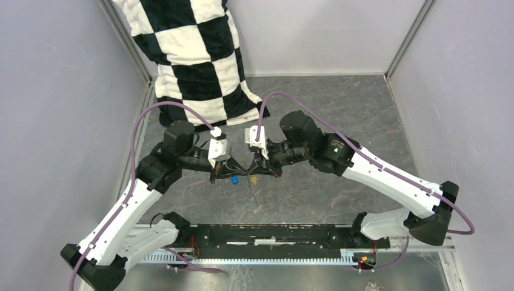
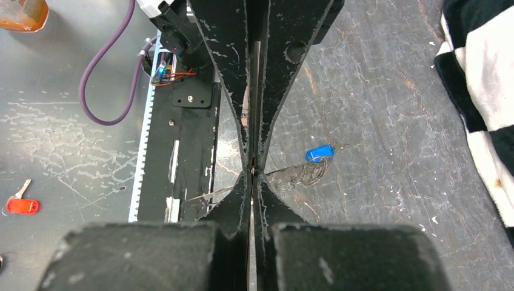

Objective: Put the keys on the keyring

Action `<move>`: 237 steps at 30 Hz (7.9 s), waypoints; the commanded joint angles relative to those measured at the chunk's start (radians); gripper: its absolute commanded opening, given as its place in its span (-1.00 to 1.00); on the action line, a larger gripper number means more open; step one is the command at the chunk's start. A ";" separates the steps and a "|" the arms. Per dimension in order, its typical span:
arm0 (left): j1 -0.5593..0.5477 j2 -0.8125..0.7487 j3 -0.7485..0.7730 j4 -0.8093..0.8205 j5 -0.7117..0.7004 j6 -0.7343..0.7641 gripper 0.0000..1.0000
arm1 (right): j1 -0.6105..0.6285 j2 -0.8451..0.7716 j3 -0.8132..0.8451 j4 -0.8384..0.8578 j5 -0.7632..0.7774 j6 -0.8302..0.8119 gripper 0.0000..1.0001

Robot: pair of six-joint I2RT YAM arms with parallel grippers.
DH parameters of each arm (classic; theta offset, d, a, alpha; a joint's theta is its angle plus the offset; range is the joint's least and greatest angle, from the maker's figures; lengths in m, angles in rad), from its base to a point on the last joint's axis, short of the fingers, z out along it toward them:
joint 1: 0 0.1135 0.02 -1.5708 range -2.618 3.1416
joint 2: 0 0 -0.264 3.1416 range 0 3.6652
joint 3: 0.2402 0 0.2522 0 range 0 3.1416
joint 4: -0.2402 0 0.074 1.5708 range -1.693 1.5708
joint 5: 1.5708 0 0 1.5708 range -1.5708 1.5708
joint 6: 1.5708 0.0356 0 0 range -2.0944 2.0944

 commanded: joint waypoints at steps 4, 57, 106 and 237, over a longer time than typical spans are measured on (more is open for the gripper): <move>-0.004 0.009 0.030 -0.052 0.021 0.102 -0.96 | 0.010 0.009 0.090 0.026 -0.038 -0.014 -0.99; -0.004 -0.054 -0.063 0.781 -0.022 -0.692 -0.96 | -0.144 -0.307 -0.393 0.943 -0.108 0.487 -0.52; -0.004 0.137 0.222 -0.151 0.063 0.087 -0.32 | -0.063 -0.053 0.091 0.010 -0.068 0.038 -0.99; -0.007 -0.030 0.011 0.449 -0.170 -0.289 -0.96 | -0.102 -0.354 -0.467 0.597 0.125 0.471 -0.99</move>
